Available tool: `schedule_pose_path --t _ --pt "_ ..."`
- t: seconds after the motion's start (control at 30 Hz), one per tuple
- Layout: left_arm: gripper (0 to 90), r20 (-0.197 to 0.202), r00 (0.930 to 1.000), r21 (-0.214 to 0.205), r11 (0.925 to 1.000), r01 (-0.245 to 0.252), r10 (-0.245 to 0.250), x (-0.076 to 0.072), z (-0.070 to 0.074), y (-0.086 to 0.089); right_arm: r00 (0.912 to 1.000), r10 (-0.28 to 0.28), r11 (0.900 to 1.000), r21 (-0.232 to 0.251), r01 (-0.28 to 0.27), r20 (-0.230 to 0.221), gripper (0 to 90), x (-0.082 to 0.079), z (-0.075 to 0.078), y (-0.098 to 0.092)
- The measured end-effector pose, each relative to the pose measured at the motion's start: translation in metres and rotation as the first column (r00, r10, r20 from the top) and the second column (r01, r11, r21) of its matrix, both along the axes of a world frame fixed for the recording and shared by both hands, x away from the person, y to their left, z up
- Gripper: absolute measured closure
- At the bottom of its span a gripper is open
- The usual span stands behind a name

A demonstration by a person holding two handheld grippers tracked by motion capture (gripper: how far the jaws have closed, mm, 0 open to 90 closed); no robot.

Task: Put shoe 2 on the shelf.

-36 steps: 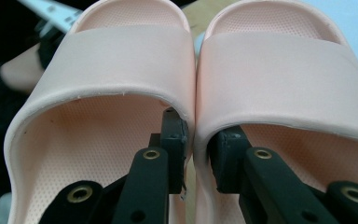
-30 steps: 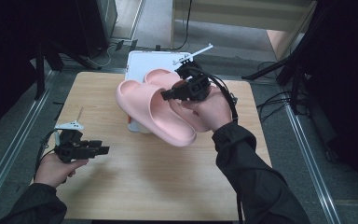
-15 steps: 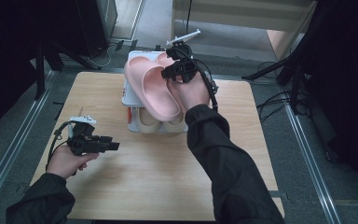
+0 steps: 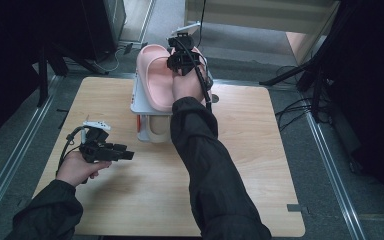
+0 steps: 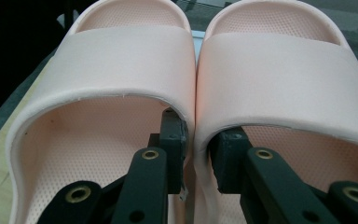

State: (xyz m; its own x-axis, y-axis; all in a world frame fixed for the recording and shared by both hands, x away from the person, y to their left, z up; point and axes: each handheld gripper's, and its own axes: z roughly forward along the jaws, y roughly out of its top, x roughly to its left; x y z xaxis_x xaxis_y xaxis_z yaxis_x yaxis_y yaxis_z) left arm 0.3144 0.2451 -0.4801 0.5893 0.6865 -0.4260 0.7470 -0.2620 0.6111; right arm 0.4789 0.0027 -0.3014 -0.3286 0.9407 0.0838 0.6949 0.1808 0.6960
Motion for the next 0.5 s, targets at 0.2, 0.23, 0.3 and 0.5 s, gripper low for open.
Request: schedule_pose_path --t 0.2,0.23,0.3,0.5 --pt "44.9 0.004 1.0 -0.006 0.9999 -0.009 0.009 0.0 0.0 0.002 0.9978 -0.064 0.9975 0.03 0.065 -0.019 77.1 0.012 -0.004 0.0" --pt "44.9 0.006 1.0 -0.004 1.0 -0.008 0.008 0.0 0.0 0.002 0.9974 -0.07 0.9971 0.029 0.07 -0.019 77.0 0.014 -0.005 0.0" --pt "44.5 0.006 1.0 0.002 1.0 -0.005 0.005 0.0 0.0 0.002 0.9968 -0.078 0.9967 0.018 0.079 -0.017 76.7 0.018 -0.007 0.001" --pt "44.4 0.004 1.0 0.001 1.0 -0.008 0.008 0.0 0.0 0.004 0.9965 -0.083 0.9966 0.005 0.083 -0.013 75.6 0.023 -0.017 0.007"
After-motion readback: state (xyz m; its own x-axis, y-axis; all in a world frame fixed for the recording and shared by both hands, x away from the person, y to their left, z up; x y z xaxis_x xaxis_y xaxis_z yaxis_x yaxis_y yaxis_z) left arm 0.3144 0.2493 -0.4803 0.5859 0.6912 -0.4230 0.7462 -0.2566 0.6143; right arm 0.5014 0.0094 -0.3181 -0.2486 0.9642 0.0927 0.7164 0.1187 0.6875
